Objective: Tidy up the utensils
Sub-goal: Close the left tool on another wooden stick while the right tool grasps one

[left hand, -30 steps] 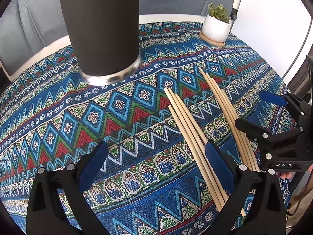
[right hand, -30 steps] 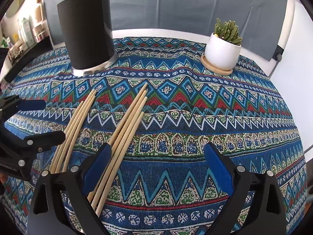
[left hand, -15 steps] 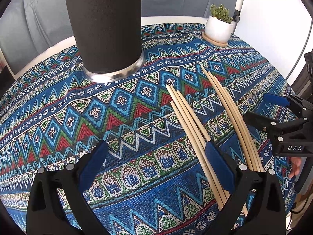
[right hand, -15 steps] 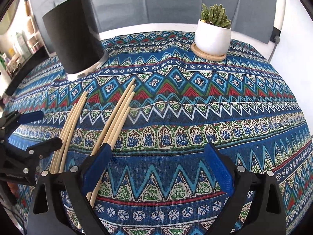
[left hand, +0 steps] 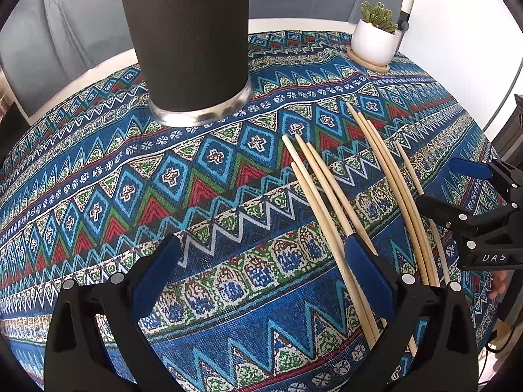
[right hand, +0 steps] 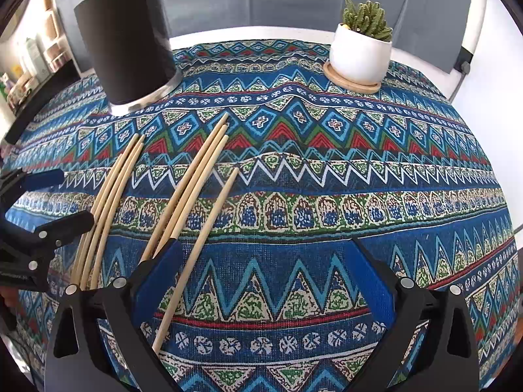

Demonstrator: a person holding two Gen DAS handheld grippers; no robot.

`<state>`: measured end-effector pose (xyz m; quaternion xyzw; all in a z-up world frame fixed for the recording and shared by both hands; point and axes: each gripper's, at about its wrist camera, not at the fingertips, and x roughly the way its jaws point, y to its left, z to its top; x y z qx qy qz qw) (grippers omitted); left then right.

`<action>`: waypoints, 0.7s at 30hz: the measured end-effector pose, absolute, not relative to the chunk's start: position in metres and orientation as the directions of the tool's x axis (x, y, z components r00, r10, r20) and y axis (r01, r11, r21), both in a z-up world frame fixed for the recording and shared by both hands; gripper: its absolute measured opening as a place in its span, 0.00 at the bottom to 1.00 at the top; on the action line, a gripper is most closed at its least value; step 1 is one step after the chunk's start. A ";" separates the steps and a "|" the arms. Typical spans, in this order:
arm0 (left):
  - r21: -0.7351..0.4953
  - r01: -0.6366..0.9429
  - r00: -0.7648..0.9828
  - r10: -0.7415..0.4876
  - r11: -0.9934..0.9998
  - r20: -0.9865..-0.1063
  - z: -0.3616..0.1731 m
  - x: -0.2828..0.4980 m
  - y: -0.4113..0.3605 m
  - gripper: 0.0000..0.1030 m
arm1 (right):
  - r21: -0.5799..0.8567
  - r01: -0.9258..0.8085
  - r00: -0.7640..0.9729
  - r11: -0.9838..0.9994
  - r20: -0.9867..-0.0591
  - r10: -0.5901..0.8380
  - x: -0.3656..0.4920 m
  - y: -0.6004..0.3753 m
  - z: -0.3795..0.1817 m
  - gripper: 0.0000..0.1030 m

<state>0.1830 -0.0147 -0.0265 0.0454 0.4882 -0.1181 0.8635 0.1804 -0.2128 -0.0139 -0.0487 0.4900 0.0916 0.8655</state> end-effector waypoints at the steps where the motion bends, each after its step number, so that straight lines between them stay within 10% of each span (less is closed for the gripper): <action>1: -0.039 0.241 0.484 -0.155 0.970 -0.862 -0.026 0.184 -0.012 0.96 | 0.008 -0.221 0.499 0.975 -0.858 0.120 0.182 -0.212 -0.014 0.92; 21: -0.013 0.080 0.311 -0.038 0.997 -0.950 -0.006 0.190 0.007 0.94 | 0.017 -0.329 0.481 0.944 -0.857 0.183 0.187 -0.212 -0.014 0.93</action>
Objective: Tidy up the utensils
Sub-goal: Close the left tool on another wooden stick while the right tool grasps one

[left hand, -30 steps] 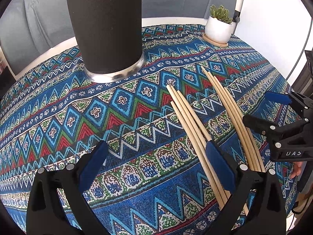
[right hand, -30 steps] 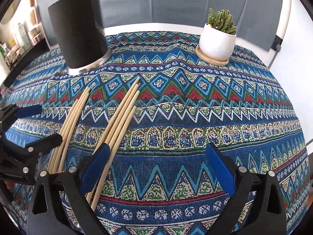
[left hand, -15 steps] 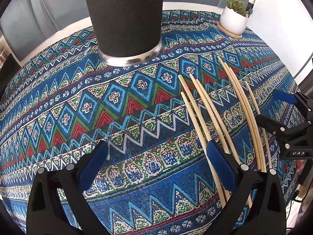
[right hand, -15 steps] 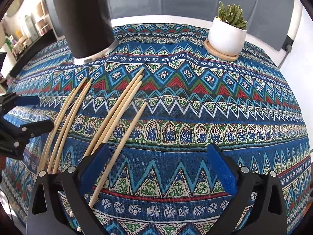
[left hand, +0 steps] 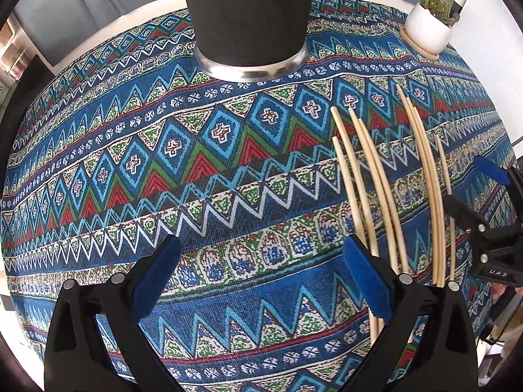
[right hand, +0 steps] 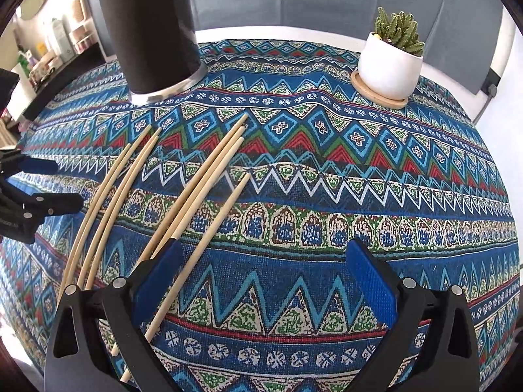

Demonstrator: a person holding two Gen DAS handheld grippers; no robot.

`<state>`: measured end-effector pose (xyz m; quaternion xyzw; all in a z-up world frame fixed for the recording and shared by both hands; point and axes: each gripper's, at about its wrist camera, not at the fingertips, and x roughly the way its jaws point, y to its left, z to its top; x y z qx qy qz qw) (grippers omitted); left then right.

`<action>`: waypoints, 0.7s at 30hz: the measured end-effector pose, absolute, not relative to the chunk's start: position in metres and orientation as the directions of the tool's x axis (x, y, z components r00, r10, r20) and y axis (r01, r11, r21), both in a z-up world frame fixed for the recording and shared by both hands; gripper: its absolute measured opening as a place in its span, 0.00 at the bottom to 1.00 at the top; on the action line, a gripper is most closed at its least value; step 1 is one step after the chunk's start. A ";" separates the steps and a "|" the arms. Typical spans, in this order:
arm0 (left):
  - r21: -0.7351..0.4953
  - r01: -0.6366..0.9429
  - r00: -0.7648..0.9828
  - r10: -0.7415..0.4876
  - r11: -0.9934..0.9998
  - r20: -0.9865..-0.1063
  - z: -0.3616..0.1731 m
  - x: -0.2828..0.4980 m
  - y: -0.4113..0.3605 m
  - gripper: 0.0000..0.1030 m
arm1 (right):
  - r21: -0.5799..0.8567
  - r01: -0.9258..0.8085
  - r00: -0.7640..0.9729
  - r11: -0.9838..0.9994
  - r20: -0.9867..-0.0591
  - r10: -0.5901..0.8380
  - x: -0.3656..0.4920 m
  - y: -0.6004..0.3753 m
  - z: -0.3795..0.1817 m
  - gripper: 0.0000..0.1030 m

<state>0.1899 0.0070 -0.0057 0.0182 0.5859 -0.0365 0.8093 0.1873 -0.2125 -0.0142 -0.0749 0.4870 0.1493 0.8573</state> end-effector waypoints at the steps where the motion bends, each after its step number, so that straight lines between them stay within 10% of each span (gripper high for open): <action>1: -0.009 0.078 0.312 -0.033 0.997 -0.949 -0.002 0.190 0.002 0.94 | 0.017 -0.328 0.482 0.944 -0.857 0.183 0.187 -0.213 -0.014 0.93; 21: -0.007 0.051 0.265 -0.021 0.999 -0.964 -0.011 0.186 -0.020 0.95 | 0.017 -0.332 0.423 0.943 -0.891 0.165 0.195 -0.210 -0.013 0.93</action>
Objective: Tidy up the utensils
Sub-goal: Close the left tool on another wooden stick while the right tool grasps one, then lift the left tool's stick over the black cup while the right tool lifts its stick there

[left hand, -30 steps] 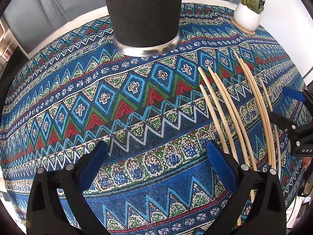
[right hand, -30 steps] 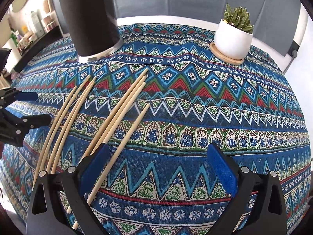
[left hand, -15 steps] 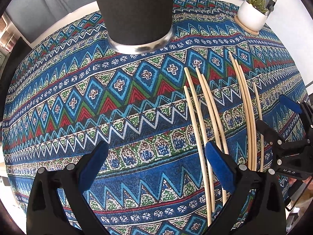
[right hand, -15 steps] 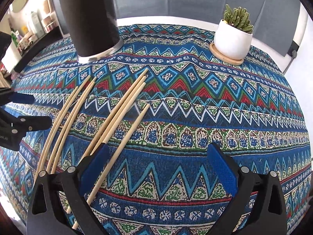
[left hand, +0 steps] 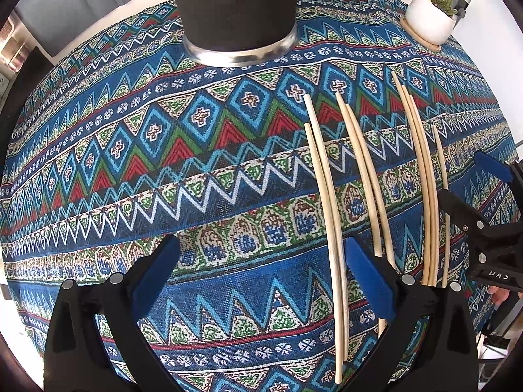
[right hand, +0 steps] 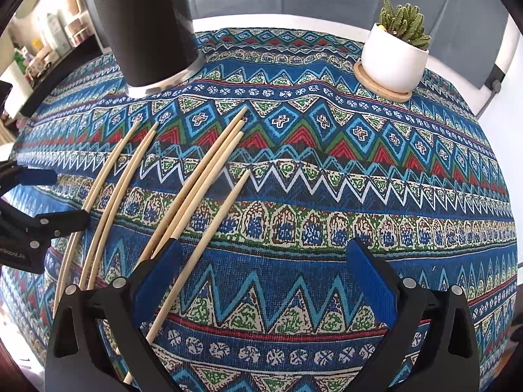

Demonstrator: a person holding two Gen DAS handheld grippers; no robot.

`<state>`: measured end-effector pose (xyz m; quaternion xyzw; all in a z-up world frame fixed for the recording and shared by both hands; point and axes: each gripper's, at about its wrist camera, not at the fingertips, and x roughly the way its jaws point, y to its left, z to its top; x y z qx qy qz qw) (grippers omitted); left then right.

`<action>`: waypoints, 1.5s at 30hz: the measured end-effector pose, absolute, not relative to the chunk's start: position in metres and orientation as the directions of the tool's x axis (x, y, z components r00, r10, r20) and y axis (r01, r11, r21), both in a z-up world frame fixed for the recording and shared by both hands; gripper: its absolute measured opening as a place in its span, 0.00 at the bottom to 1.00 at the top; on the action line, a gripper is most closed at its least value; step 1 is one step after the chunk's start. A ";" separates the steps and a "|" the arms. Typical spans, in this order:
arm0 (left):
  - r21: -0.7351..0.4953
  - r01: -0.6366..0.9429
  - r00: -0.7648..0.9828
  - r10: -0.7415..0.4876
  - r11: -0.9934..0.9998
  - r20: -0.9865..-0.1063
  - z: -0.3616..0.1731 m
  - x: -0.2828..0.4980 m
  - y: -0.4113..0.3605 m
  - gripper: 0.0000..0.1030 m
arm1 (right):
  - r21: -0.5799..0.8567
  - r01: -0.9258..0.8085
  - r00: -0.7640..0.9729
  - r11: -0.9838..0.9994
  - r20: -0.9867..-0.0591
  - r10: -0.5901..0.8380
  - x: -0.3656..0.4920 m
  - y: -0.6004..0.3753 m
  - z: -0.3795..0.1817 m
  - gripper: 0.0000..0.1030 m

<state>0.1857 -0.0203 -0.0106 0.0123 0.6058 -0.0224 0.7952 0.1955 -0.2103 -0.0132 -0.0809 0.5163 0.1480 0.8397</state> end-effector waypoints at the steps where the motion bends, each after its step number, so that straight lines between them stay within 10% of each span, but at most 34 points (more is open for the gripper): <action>1: -0.013 0.039 0.265 -0.022 0.999 -0.964 -0.011 0.183 -0.015 0.95 | 0.018 -0.334 0.422 0.942 -0.891 0.167 0.196 -0.210 -0.013 0.93; 32: -0.005 0.122 0.404 -0.055 0.993 -0.913 -0.012 0.136 0.032 0.95 | 0.018 -0.429 0.375 0.903 -0.906 0.196 0.195 -0.213 -0.012 0.90; 37: -0.008 0.145 0.403 -0.067 0.989 -0.913 -0.001 0.119 0.050 0.68 | 0.019 -0.426 0.394 0.905 -0.896 0.205 0.190 -0.226 -0.003 0.49; 41: -0.026 0.125 0.422 -0.077 0.992 -0.903 0.001 0.117 0.076 0.17 | 0.021 -0.430 0.406 0.902 -0.888 0.214 0.188 -0.243 0.000 0.09; 45: -0.053 0.116 0.416 -0.097 0.992 -0.904 -0.001 0.111 0.096 0.05 | 0.045 -0.408 0.409 0.912 -0.884 0.227 0.188 -0.261 -0.001 0.04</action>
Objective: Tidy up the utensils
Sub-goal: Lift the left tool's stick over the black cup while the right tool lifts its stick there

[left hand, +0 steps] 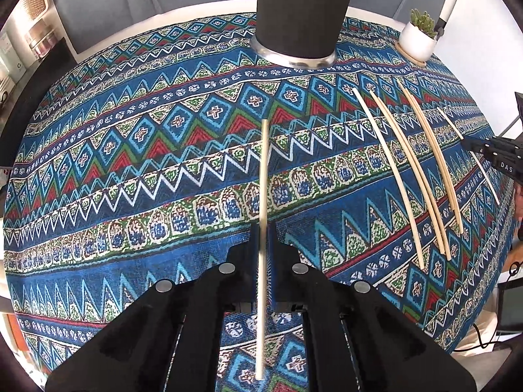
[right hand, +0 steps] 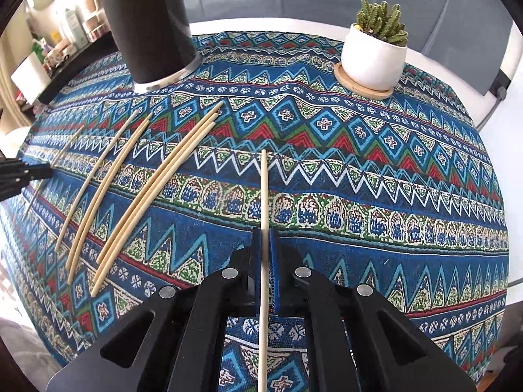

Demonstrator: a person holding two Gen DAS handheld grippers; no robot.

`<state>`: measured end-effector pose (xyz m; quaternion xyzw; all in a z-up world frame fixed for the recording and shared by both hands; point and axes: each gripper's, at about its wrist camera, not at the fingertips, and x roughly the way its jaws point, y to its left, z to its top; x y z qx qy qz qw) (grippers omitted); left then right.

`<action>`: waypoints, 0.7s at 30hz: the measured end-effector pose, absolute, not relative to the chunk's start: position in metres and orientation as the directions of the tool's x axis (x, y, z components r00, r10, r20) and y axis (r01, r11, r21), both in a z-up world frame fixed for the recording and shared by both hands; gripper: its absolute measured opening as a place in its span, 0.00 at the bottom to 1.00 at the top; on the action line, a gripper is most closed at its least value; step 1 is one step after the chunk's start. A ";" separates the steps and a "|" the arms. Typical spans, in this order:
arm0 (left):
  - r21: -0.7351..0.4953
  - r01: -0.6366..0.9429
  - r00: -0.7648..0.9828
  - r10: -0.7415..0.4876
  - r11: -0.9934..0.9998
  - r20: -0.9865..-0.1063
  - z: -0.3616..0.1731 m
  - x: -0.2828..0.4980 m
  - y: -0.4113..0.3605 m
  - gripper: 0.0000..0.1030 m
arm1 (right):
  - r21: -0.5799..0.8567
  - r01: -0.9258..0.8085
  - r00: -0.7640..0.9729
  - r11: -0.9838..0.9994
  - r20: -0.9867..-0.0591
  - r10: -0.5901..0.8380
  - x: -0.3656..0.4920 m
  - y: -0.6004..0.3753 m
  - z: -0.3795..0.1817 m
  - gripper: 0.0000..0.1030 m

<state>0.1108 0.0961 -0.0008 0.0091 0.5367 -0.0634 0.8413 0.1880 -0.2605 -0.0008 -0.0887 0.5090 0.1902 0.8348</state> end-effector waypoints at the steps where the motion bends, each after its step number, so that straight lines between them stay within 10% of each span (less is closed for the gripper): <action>1: -0.052 0.120 0.416 -0.098 0.991 -0.904 0.000 0.108 0.097 0.05 | 0.045 -0.406 0.411 0.913 -0.883 0.226 0.186 -0.261 -0.001 0.04; 21: 0.022 0.140 0.569 -0.063 0.990 -0.820 0.043 0.062 0.092 0.05 | 0.107 -0.556 0.471 0.824 -0.777 0.418 0.135 -0.201 0.051 0.04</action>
